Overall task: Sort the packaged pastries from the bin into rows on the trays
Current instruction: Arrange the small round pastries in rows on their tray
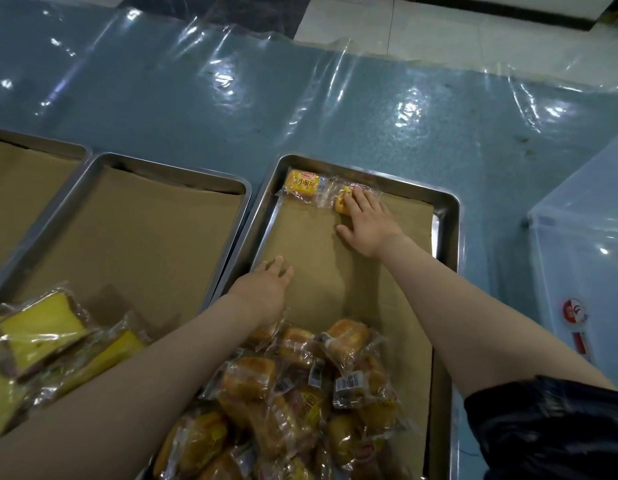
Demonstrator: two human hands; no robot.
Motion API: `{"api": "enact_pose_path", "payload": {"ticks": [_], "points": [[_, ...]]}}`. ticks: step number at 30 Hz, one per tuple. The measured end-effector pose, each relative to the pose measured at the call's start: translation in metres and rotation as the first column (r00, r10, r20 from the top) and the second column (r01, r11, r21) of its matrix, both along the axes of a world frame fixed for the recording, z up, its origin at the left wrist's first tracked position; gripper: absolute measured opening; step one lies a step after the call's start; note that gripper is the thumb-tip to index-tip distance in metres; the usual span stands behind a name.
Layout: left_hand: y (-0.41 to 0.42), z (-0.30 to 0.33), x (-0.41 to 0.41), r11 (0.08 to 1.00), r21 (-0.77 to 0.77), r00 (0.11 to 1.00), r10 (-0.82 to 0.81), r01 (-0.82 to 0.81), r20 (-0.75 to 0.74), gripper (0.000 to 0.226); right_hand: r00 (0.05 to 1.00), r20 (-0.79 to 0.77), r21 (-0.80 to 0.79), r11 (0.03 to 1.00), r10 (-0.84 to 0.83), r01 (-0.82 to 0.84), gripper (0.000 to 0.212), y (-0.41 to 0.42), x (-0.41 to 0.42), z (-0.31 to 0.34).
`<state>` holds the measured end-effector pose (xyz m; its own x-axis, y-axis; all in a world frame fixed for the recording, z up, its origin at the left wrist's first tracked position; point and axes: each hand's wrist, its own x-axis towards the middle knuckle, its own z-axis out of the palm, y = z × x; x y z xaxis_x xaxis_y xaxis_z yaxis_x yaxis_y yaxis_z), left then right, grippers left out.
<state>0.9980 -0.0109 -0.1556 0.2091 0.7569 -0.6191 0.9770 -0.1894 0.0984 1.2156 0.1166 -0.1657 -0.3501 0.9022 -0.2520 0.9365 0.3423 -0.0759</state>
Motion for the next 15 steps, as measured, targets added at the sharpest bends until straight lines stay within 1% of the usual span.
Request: {"api": "enact_pose_path", "payload": {"ticks": [3,6,11,15], "points": [[-0.001,0.002,0.0,1.0,0.004,1.0,-0.005,0.005,-0.004,0.076,0.996,-0.086,0.029,0.999,-0.019,0.022,0.071,-0.011,0.003,0.004],[-0.001,0.004,0.002,1.0,-0.012,1.0,-0.003,0.002,-0.016,0.076,0.991,-0.134,0.02,1.0,0.006,-0.003,0.066,-0.029,0.007,0.01],[-0.001,0.013,0.003,1.0,-0.008,1.0,-0.018,0.018,-0.026,0.074,0.983,-0.182,-0.09,0.996,0.001,-0.018,0.062,-0.064,0.019,0.014],[-0.003,0.026,-0.001,1.0,-0.03,0.998,0.005,-0.003,0.059,0.071,0.958,-0.28,-0.19,0.982,-0.06,0.006,0.055,-0.095,0.025,0.023]]}}
